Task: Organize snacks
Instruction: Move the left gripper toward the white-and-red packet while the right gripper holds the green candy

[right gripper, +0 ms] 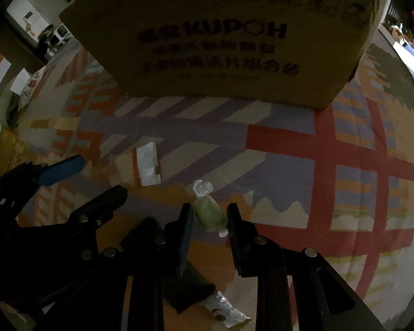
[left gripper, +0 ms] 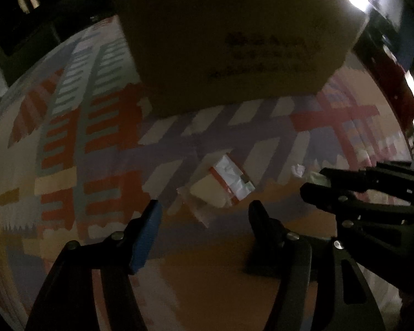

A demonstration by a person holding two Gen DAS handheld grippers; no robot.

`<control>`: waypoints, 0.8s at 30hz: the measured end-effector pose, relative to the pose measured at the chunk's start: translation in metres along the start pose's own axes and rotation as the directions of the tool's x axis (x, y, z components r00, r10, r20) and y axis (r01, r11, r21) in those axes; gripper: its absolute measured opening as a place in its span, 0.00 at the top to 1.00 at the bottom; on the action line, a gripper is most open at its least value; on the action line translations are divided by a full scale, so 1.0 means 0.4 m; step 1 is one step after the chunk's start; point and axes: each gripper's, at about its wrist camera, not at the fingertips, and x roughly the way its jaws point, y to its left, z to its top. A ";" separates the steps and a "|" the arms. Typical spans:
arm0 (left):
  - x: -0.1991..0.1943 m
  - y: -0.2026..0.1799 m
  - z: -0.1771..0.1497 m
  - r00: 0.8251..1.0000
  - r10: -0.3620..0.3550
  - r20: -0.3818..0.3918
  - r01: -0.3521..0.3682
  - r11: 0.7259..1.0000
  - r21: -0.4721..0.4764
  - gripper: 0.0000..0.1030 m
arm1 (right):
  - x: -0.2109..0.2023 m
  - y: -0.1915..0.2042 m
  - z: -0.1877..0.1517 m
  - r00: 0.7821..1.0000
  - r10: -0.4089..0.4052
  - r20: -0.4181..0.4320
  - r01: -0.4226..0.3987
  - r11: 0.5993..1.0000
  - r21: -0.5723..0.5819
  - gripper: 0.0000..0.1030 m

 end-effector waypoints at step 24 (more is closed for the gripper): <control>0.089 0.011 0.046 0.997 -0.077 -0.022 0.080 0.980 0.184 0.44 | 0.048 0.015 0.001 0.999 -0.038 -0.022 0.040 0.995 0.091 0.74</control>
